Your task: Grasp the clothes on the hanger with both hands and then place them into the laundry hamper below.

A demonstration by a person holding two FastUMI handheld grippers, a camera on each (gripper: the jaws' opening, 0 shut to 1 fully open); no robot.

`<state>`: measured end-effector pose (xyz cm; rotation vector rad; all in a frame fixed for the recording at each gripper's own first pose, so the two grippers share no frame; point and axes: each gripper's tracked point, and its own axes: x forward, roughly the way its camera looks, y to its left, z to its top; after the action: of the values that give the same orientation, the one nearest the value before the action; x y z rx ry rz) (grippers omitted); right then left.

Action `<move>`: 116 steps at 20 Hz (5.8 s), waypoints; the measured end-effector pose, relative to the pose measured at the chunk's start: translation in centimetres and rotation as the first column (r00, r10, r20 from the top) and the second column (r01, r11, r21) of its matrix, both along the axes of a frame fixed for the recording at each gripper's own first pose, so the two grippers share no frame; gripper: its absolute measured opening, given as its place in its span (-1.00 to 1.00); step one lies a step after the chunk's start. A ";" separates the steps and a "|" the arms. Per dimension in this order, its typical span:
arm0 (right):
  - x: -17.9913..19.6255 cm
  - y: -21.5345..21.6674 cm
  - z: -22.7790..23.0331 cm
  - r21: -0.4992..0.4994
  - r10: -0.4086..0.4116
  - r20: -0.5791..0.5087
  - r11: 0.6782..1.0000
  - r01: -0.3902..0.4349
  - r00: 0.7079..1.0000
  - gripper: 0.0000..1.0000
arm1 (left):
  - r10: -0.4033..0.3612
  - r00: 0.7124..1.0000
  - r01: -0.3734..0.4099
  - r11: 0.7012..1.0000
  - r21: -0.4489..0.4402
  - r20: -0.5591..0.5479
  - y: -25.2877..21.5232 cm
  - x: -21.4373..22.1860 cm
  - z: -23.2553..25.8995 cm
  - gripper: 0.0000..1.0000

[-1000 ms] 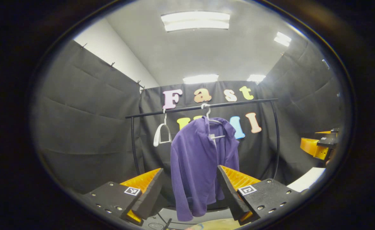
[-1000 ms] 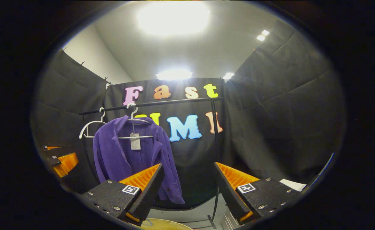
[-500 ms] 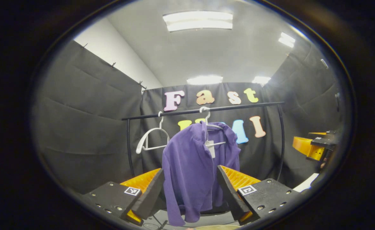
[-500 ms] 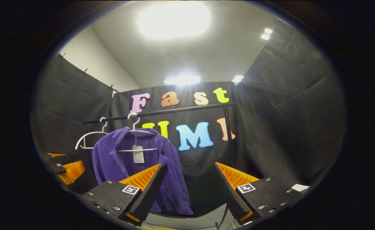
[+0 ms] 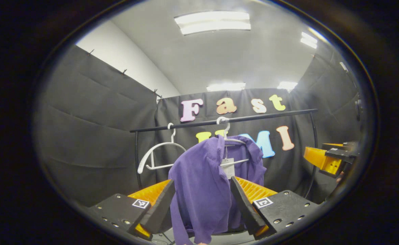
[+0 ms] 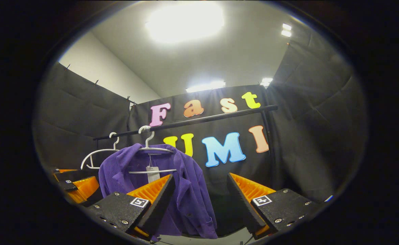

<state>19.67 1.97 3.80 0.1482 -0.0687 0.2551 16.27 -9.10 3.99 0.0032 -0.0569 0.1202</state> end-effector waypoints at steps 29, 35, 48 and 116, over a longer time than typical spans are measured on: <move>18.3 10.4 -9.0 0.053 0.241 -0.175 0.971 -0.235 0.955 0.89 | 0.185 0.976 -0.184 0.983 0.019 -0.113 -0.4 15.6 -7.0 0.97; 19.2 12.3 -10.2 0.007 0.273 -0.195 0.961 -0.277 0.942 0.63 | 0.236 0.963 -0.235 0.972 0.024 -0.129 1.2 17.4 -8.0 0.96; 18.3 12.3 -8.6 -0.158 0.289 -0.050 0.943 -0.294 0.956 -0.90 | 0.232 0.962 -0.236 0.972 -0.012 -0.146 3.3 16.7 -8.1 -0.91; 19.0 8.8 -16.4 -0.083 0.229 -0.248 0.963 -0.256 0.941 -0.92 | 0.072 0.976 -0.076 0.997 -0.009 -0.205 17.5 13.9 -3.8 -1.00</move>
<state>38.70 10.82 -12.60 0.0714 0.2024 0.4861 30.20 8.38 0.18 0.0006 0.1498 0.1943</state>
